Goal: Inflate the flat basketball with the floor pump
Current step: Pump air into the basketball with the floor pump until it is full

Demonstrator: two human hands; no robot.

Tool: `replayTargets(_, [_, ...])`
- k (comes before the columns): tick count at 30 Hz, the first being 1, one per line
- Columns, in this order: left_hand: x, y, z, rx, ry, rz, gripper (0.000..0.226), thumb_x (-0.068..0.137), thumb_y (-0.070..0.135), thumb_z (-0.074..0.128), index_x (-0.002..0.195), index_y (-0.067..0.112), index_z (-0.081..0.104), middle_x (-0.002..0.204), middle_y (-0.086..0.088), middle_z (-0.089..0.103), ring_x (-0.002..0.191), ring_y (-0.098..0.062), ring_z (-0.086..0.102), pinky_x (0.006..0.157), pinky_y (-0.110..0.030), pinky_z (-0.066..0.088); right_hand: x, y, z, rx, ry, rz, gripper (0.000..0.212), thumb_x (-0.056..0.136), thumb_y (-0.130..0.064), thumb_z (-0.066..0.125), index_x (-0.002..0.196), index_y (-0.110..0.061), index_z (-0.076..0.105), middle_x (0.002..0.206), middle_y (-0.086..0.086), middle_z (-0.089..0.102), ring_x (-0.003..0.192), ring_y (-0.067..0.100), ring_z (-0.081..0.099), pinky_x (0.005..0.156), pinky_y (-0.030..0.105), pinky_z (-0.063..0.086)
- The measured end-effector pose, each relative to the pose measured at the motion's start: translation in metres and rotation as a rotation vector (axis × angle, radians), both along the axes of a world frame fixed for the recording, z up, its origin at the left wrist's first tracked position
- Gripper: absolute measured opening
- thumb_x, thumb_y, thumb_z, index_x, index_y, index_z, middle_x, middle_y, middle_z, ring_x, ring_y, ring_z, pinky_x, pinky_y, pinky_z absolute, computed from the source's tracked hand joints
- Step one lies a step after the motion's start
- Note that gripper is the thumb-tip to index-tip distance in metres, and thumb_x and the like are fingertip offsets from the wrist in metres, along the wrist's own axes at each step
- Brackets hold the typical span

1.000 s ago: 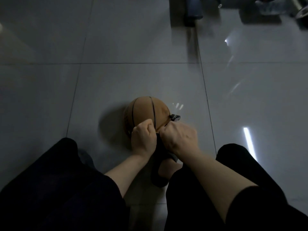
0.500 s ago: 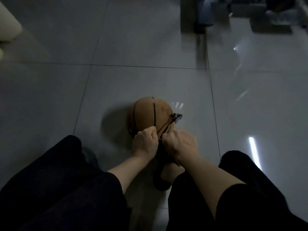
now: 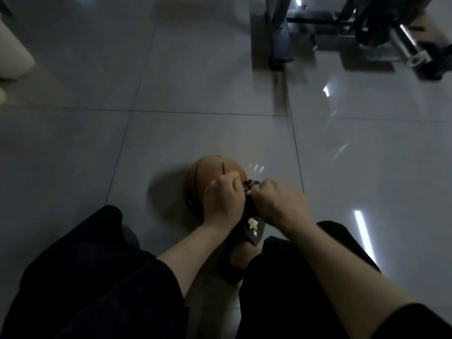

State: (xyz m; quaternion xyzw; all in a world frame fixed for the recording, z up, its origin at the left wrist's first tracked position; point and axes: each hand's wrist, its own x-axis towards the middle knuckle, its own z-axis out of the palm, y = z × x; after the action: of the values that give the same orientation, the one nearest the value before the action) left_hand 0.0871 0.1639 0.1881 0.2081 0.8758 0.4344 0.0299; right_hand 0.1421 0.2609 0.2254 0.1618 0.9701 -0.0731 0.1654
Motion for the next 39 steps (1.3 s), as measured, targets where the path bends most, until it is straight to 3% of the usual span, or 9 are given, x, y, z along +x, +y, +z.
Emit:
replayTargets(3, [0.004,-0.006,-0.048,-0.053,-0.084,0.008,0.032,0.085,0.02,0.027,0.053,0.018,0.028,0.049,-0.001,0.034,0.048,-0.027,0.04,0.049,-0.034,0.026,-0.002,-0.001,-0.052,-0.015,-0.071,0.007,0.016,0.095,-0.022,0.037,0.082,-0.014,0.039,0.065,-0.001,0.036,0.059,0.021,0.04,0.05,0.029,0.033])
replayTargets(7, [-0.001,0.003,-0.083,-0.065,-0.139,0.005,0.033,0.085,0.021,0.026,0.053,0.02,0.028,0.047,0.001,0.033,0.045,-0.026,0.039,0.046,-0.034,0.029,-0.012,0.008,-0.093,-0.054,-0.133,-0.08,0.019,0.095,-0.022,0.037,0.076,-0.019,0.04,0.065,-0.003,0.036,0.052,0.015,0.032,0.044,0.026,0.022])
replayTargets(13, [-0.018,-0.003,-0.103,-0.118,-0.201,0.099,0.032,0.084,0.021,0.025,0.053,0.016,0.031,0.046,0.001,0.032,0.041,-0.015,0.032,0.044,-0.03,0.022,-0.036,0.002,-0.109,-0.096,-0.078,-0.065,0.034,0.096,-0.023,0.031,0.063,-0.019,0.037,0.065,-0.002,0.042,0.057,0.018,0.042,0.049,0.028,0.031])
replayTargets(16, [-0.007,0.002,-0.09,-0.142,-0.218,0.01,0.032,0.084,0.021,0.024,0.052,0.021,0.026,0.046,0.004,0.03,0.041,-0.011,0.031,0.043,-0.027,0.019,-0.023,0.008,-0.096,-0.105,-0.142,-0.13,0.032,0.096,-0.025,0.032,0.066,-0.017,0.039,0.068,0.0,0.046,0.056,0.015,0.041,0.05,0.028,0.031])
replayTargets(20, [0.012,0.003,-0.065,-0.166,-0.161,-0.114,0.033,0.086,0.024,0.023,0.054,0.021,0.028,0.046,0.004,0.031,0.043,-0.019,0.034,0.048,-0.027,0.024,0.005,0.008,-0.07,-0.164,-0.239,-0.14,0.02,0.094,-0.023,0.039,0.077,-0.017,0.046,0.094,0.007,0.059,0.076,0.023,0.051,0.063,0.033,0.042])
replayTargets(25, [0.008,0.003,-0.003,-0.015,-0.015,-0.044,0.034,0.085,0.017,0.031,0.052,0.021,0.025,0.045,0.003,0.028,0.043,-0.02,0.032,0.048,-0.032,0.019,0.004,0.015,-0.005,-0.249,-0.092,-0.227,0.033,0.097,-0.032,0.029,0.076,-0.014,0.046,0.079,0.003,0.051,0.08,0.025,0.051,0.071,0.038,0.041])
replayTargets(30, [-0.009,0.02,0.058,0.103,0.065,-0.005,0.029,0.081,0.017,0.031,0.053,0.02,0.023,0.048,0.003,0.027,0.047,-0.014,0.029,0.053,-0.034,0.017,-0.021,0.037,0.053,-0.214,-0.018,-0.117,0.028,0.092,-0.028,0.037,0.071,-0.01,0.044,0.077,0.006,0.051,0.064,0.024,0.048,0.062,0.036,0.042])
replayTargets(36, [-0.012,0.006,-0.019,0.034,-0.037,0.024,0.031,0.082,0.018,0.03,0.051,0.019,0.029,0.046,0.005,0.031,0.044,-0.016,0.032,0.048,-0.033,0.025,-0.014,0.008,-0.019,-0.081,0.02,-0.086,0.033,0.093,-0.025,0.036,0.061,-0.018,0.032,0.062,-0.001,0.037,0.051,0.017,0.036,0.046,0.026,0.024])
replayTargets(39, [-0.013,-0.002,-0.057,0.026,-0.112,0.061,0.034,0.084,0.017,0.028,0.054,0.005,0.038,0.046,0.0,0.033,0.041,-0.012,0.03,0.045,-0.034,0.023,-0.02,0.0,-0.055,-0.081,0.001,-0.086,0.034,0.094,-0.018,0.035,0.06,-0.017,0.029,0.06,-0.001,0.034,0.048,0.016,0.03,0.044,0.026,0.022])
